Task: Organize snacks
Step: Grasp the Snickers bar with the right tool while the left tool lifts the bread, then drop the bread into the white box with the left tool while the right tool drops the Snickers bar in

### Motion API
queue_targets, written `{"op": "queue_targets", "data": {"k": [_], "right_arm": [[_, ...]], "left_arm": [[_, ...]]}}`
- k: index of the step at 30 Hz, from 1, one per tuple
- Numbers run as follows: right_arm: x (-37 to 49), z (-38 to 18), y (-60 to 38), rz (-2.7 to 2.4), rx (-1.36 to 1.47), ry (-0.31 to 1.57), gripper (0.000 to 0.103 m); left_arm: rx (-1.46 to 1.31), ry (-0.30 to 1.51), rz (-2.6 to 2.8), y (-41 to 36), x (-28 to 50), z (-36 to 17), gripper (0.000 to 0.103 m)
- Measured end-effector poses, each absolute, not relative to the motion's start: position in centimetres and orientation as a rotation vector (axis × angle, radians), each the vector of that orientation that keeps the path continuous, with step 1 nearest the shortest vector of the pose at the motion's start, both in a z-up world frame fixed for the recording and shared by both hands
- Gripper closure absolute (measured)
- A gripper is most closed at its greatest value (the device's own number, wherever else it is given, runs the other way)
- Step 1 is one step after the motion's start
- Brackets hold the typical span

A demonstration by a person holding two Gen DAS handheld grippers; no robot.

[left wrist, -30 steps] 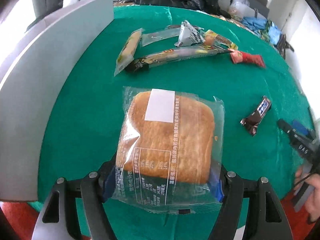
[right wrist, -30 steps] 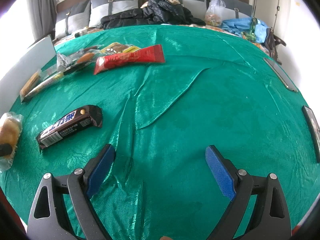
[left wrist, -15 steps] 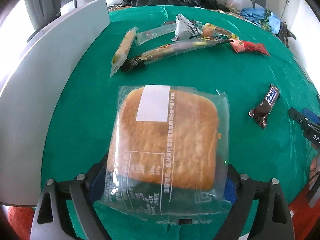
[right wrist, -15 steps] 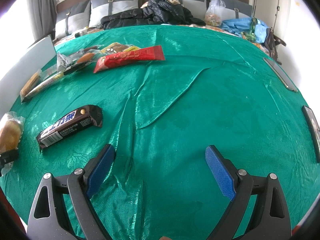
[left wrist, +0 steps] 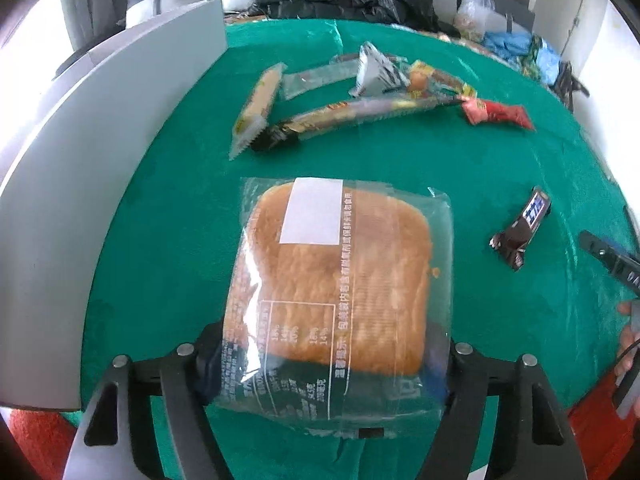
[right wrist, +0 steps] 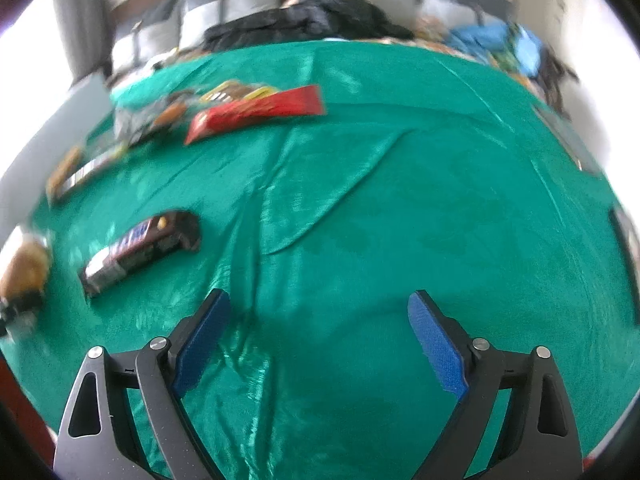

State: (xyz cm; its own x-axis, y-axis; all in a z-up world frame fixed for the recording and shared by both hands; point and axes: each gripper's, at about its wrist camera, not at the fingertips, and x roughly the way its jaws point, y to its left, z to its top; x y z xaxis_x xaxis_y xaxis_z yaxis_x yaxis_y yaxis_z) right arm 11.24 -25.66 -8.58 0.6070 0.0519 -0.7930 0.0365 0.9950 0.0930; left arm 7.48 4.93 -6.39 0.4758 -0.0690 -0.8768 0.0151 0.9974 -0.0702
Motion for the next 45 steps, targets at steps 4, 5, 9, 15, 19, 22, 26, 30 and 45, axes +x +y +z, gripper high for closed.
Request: {"op": "queue_targets", "data": {"k": [4, 5, 9, 15, 19, 22, 26, 30, 45], "right_arm": [[10.7, -7.8, -28.1, 0.029, 0.389, 0.981, 0.011], [10.8, -7.5, -27.8, 0.074, 0.484, 1.004, 0.011], [12.6, -7.1, -22.4, 0.204, 0.557, 1.09, 0.012], [17.5, -7.9, -14.0, 0.097, 0.367, 1.203, 0.012], [18.7, -8.2, -11.4, -0.038, 0.201, 1.177, 0.017], [17.7, -8.1, -11.1, -0.108, 0.073, 1.108, 0.085], [16.8, -8.0, -13.4, -0.078, 0.134, 1.115, 0.086], [16.0, -5.6, -15.2, 0.062, 0.305, 1.073, 0.086], [20.3, 10.2, 10.4, 0.71, 0.292, 0.879, 0.079]], "left_arm": [[-0.052, 1.038, -0.021, 6.2, 6.5, -6.0, 0.03], [-0.036, 1.029, -0.009, 6.4, 6.3, -6.0, 0.03], [-0.032, 1.0, 0.029, 7.8, 6.0, -5.6, 0.03], [-0.076, 0.988, 0.059, 10.0, 5.5, -5.2, 0.03], [-0.052, 0.99, 0.073, 10.5, 5.0, -5.3, 0.03], [-0.042, 0.989, 0.062, 10.6, 4.9, -5.3, 0.03], [-0.108, 0.986, 0.006, 10.8, 4.7, -4.7, 0.03], [-0.23, 0.937, -0.076, 11.9, 4.0, -1.3, 0.03], [-0.247, 0.922, 0.307, 33.9, 7.4, 4.5, 0.019]]}}
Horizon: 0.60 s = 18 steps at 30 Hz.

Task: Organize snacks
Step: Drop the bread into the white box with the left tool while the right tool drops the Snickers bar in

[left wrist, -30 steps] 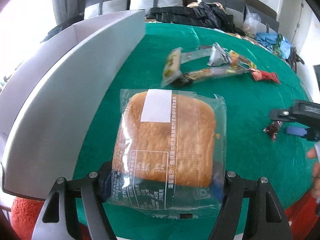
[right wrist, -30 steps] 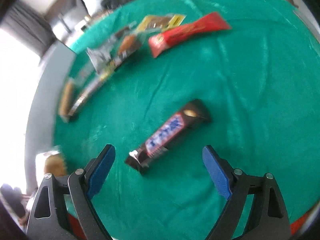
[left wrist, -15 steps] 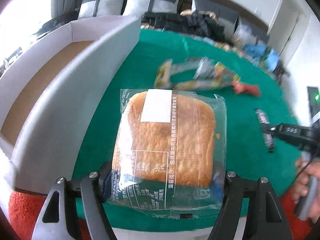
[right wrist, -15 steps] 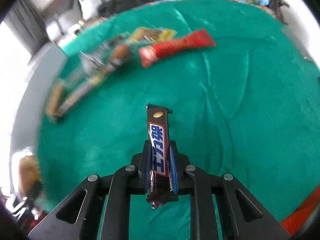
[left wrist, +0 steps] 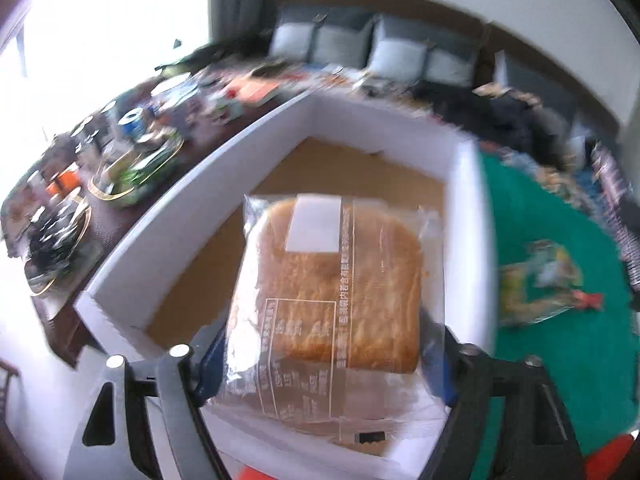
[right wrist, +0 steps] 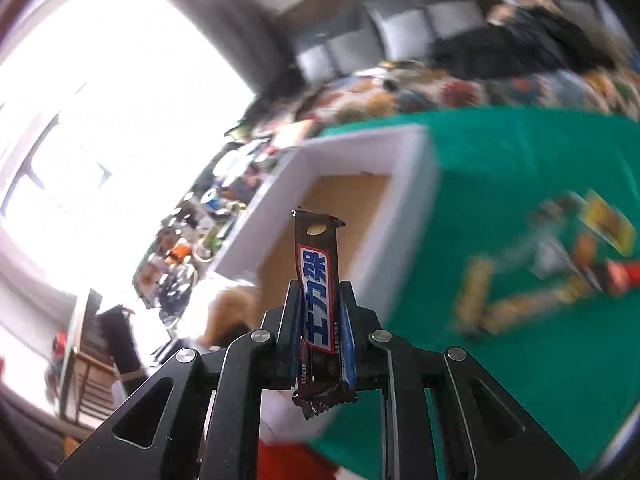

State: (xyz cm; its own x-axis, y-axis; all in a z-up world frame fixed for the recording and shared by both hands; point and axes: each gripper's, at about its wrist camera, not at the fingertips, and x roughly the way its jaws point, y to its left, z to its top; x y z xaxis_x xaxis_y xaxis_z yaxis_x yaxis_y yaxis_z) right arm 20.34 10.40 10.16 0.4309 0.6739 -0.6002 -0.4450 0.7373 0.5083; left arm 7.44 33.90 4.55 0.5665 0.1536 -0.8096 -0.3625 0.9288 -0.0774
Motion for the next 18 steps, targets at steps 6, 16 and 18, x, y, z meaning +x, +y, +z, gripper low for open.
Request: {"op": "queue_targets", "data": {"k": [6, 16, 18], "right_arm": [[20.4, 6.5, 11.7, 0.69, 0.22, 0.872, 0.039], [14.1, -5.5, -12.7, 0.228, -0.072, 0.814, 0.037], [12.5, -6.3, -18.1, 0.132, -0.042, 0.792, 0.037]], "left_arm": [[-0.296, 1.001, 0.372, 36.2, 5.2, 1.3, 0.015], [-0.35, 0.842, 0.206, 32.6, 5.2, 4.6, 0.001], [-0.362, 0.809, 0.156, 31.2, 5.5, 5.8, 0.001]]}}
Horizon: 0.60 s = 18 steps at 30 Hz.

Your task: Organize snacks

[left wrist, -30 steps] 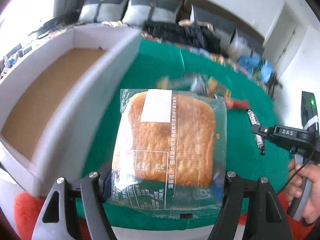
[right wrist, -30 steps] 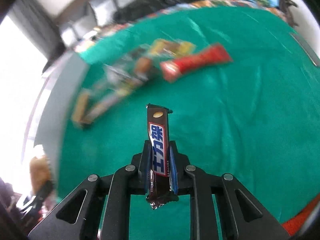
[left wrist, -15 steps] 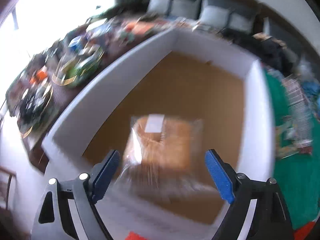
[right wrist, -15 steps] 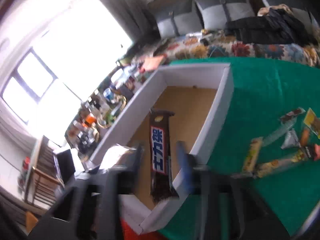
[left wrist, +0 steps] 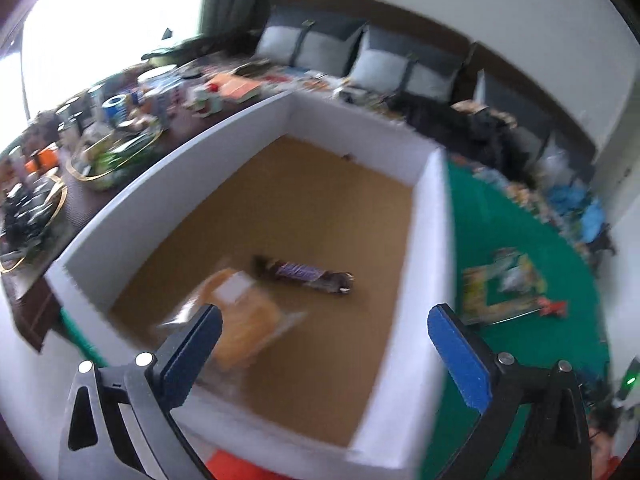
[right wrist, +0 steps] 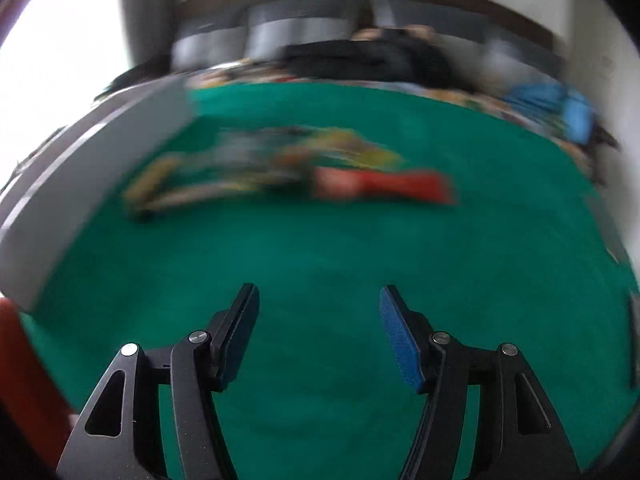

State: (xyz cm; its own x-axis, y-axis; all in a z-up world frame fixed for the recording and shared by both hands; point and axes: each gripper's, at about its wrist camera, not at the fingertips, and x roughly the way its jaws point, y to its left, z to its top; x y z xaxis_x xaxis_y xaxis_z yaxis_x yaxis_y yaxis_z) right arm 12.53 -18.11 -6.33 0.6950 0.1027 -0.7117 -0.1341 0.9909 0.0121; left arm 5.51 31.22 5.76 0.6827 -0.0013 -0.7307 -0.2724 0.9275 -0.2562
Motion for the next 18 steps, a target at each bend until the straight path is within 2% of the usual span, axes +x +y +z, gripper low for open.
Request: {"op": "queue_targets", "data": {"k": [5, 7, 9, 14, 18], "right_arm": [[10.8, -7.6, -27.3, -0.084, 0.13, 0.814, 0.036], [11.4, -7.4, -29.0, -0.102, 0.249, 0.797, 0.036], [11.7, -7.0, -28.8, -0.118, 0.251, 0.777, 0.036], [12.6, -7.5, -26.1, -0.071, 0.141, 0.81, 0.037], [11.9, -8.8, -25.7, -0.042, 0.109, 0.875, 0.037]], "left_arm": [[-0.304, 0.799, -0.007, 23.7, 5.9, 7.3, 0.001], [-0.261, 0.808, -0.092, 19.5, 5.7, 7.3, 0.001], [-0.2, 0.839, -0.175, 14.6, 5.6, 6.4, 0.001], [-0.044, 1.001, -0.248, 4.1, 6.9, -0.7, 0.001], [0.0, 1.063, -0.172, 2.4, 9.2, -5.3, 0.001]]}}
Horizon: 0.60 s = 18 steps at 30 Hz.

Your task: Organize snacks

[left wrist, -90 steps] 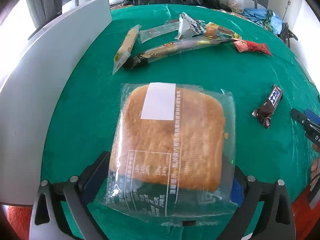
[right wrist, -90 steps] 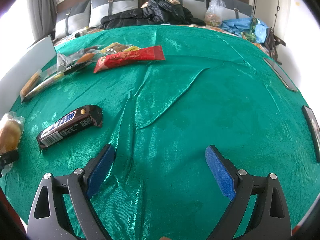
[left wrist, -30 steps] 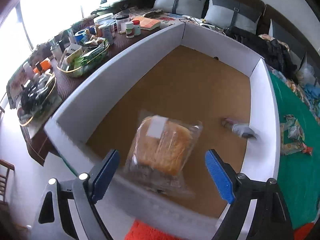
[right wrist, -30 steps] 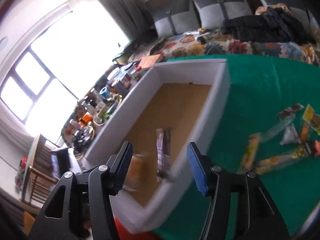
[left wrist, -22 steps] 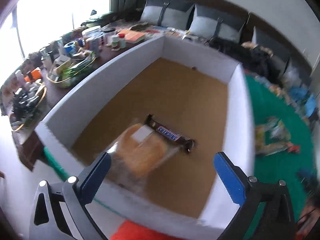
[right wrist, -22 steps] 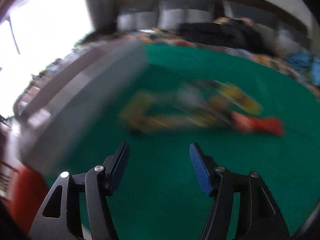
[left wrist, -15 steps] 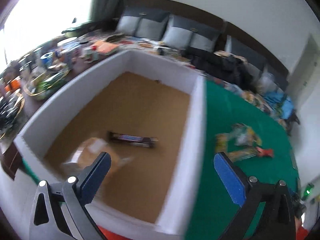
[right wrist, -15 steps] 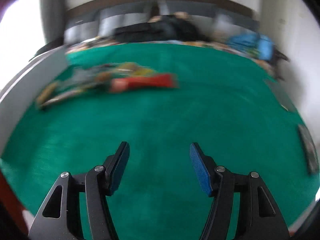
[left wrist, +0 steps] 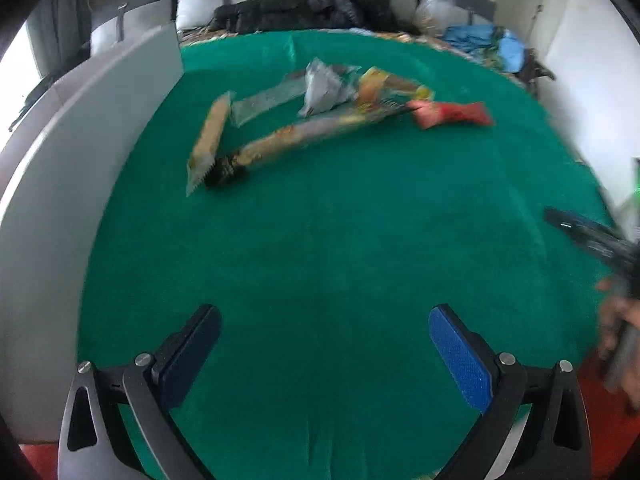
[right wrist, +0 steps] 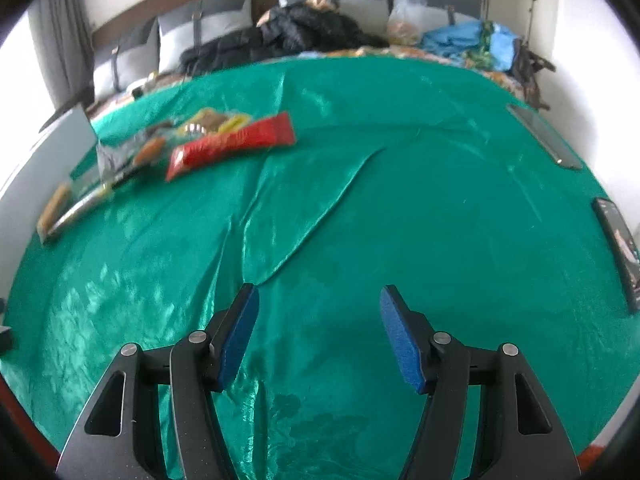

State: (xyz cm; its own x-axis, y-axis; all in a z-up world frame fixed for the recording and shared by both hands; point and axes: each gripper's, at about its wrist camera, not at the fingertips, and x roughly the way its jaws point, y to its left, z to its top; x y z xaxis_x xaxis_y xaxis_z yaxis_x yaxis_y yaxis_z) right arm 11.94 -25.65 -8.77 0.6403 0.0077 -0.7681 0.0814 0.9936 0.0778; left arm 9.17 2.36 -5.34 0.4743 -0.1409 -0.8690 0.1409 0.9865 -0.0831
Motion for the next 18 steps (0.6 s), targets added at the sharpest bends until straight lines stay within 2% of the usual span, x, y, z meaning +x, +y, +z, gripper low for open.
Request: {"op": "queue_targets", "data": {"k": [4, 11, 18], "right_arm": [[12.0, -9.1, -26.3, -0.041, 0.11, 0.903, 0.037], [12.7, -9.2, -26.0, -0.053, 0.097, 0.904, 0.036], [12.8, -9.5, -25.2, -0.075, 0.049, 0.893, 0.026]], "left_arm": [[0.014, 1.061, -0.094, 2.7, 11.7, -7.0, 0.001], [0.011, 0.954, -0.043, 3.5, 13.1, -7.8, 0.0], [0.014, 0.946, -0.049, 3.7, 12.9, -8.0, 0.0]]}}
